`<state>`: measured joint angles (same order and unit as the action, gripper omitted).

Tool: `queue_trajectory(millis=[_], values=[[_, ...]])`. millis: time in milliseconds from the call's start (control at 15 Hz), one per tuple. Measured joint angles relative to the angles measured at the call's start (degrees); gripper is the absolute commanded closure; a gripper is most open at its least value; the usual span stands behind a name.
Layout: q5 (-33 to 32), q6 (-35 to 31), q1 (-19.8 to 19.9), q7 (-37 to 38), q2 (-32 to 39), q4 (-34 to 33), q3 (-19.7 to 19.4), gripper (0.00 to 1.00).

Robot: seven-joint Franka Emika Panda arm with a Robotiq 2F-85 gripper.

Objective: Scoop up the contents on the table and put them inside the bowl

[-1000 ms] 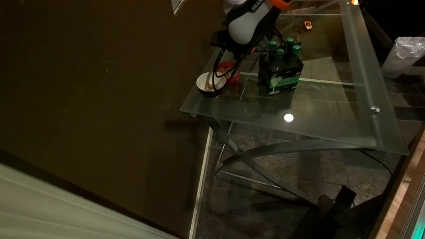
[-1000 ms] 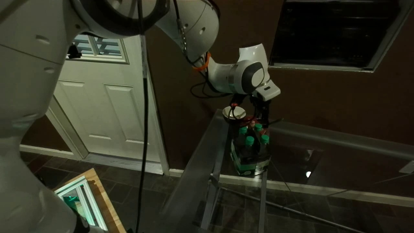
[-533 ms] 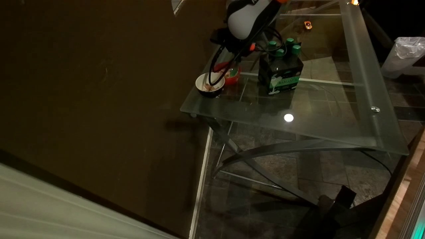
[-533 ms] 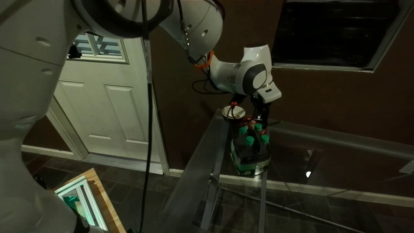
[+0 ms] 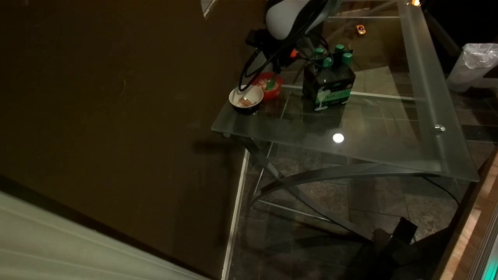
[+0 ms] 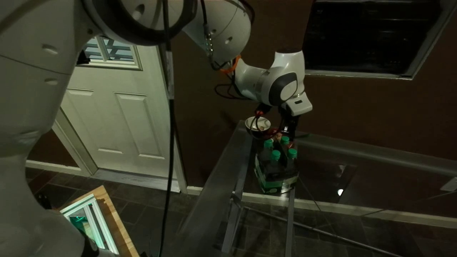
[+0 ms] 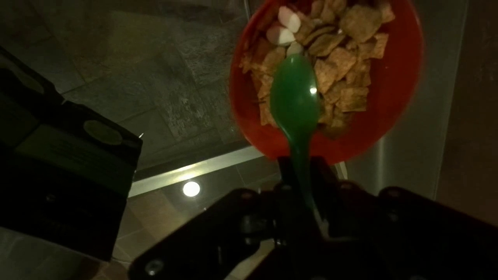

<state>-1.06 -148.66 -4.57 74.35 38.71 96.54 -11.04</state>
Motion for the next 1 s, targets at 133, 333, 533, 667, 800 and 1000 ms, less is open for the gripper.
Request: queue_trajectory(millis=[133,333,533,667,800,1000], values=[[0.2,-0.2,0.3,-0.5,0.0,0.0,0.2,0.96],[-0.1,-2.6,0.2,-1.1,0.0,0.0,-0.5,0.96],[-1.4,-6.8,-0.9,-2.1,-0.1,0.0,-2.4,0.96],[-3.1,-8.4,-2.5,-2.2,0.0,0.1,-4.2,0.96],[-5.1,-9.1,-4.7,-2.1,0.2,0.6,-6.5,0.96],[-8.1,-9.4,-8.3,-1.7,0.9,1.2,-10.0,0.96]])
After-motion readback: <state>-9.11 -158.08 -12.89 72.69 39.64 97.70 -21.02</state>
